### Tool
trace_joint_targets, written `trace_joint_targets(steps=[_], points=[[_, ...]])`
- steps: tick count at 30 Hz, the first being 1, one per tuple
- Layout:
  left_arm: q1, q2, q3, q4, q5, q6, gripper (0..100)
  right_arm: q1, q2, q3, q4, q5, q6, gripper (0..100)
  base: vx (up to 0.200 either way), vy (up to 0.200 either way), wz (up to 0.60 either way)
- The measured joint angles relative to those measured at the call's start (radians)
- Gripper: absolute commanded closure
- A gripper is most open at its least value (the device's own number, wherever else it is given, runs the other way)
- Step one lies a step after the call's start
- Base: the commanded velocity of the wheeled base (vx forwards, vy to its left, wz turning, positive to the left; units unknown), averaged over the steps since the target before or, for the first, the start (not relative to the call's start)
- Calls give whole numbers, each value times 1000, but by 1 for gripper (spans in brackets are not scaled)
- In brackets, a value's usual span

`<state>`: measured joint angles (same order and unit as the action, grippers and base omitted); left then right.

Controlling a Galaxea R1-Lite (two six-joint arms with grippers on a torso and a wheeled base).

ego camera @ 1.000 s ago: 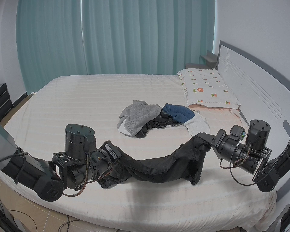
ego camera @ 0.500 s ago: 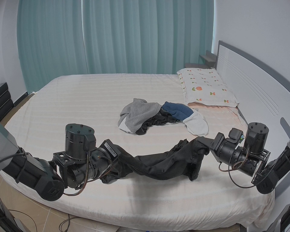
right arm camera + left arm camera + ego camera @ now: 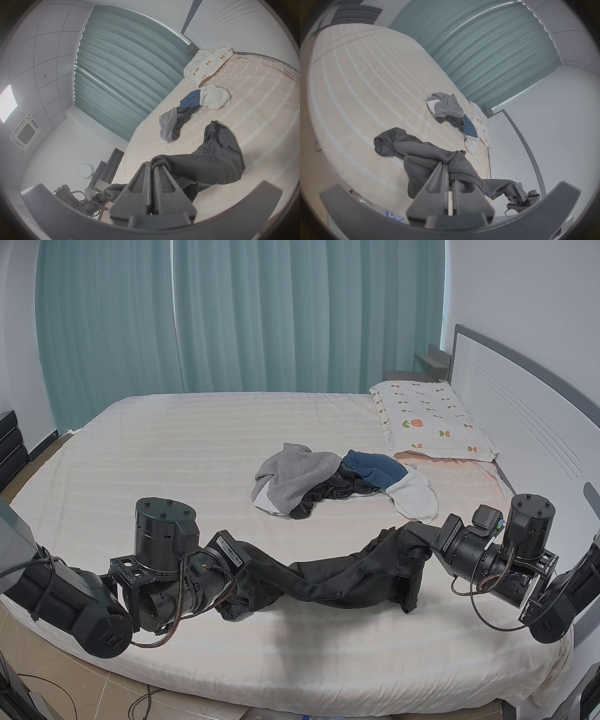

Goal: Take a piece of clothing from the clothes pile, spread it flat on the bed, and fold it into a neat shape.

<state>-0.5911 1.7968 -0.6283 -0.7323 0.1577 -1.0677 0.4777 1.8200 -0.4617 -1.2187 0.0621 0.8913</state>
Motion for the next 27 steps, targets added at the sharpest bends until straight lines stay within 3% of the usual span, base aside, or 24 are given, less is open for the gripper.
trace_joint_targets(steps=[10,16,27], points=[[-14,11,1,5,-15,-1,100,1,-1,0,0,0,0,100,0,20,0],[-17,14,2,5,-16,-1,100,1,0,0,-1,0,0,100,-200,0,0],[-19,23,-5,0,-2,6,100,-1,3,-1,0,0,0,100,0,0,0]])
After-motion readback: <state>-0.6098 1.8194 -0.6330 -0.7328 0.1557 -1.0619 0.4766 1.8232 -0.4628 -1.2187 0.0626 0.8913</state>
